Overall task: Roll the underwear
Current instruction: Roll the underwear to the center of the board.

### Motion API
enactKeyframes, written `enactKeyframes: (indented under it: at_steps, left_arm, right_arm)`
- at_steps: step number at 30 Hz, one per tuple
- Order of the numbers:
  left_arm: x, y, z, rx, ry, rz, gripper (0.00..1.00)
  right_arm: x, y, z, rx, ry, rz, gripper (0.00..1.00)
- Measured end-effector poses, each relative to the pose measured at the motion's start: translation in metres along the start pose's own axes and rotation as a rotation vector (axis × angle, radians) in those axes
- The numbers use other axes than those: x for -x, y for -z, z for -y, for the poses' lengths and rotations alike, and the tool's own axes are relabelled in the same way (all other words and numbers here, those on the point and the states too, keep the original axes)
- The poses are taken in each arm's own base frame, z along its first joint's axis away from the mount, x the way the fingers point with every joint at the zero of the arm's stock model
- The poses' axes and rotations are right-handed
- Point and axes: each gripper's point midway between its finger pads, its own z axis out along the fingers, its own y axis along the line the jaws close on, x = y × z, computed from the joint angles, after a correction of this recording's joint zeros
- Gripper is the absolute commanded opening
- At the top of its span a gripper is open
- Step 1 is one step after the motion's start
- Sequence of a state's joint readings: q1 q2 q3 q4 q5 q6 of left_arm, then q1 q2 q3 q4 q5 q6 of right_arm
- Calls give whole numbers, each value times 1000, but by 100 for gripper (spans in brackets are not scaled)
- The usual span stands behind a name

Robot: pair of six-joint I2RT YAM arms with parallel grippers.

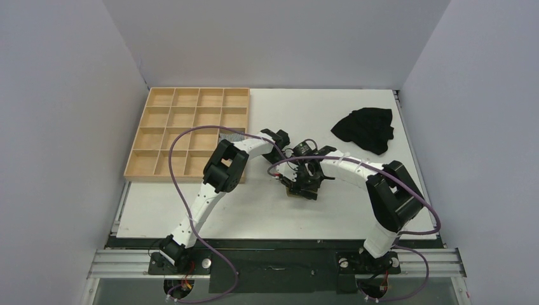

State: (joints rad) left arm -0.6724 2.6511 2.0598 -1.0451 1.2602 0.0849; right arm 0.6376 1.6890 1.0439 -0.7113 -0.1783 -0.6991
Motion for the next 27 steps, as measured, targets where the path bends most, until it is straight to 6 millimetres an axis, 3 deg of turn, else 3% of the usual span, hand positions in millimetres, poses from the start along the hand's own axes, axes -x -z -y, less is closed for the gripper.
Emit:
enactKeyframes:
  at_steps: [2, 9, 20, 27]
  left_arm:
    - [0, 0, 0, 0, -1, -1, 0]
    - [-1, 0, 0, -1, -2, -2, 2]
    - [-2, 0, 0, 0, -3, -4, 10]
    - [-1, 3, -2, 1, -16, 3, 27]
  right_arm:
    - [-1, -3, 1, 0, 1, -5, 62]
    - [-2, -8, -2, 8, -5, -6, 35]
    - [-3, -9, -4, 30, -4, -25, 15]
    - [-3, -9, -2, 98, -49, -19, 2]
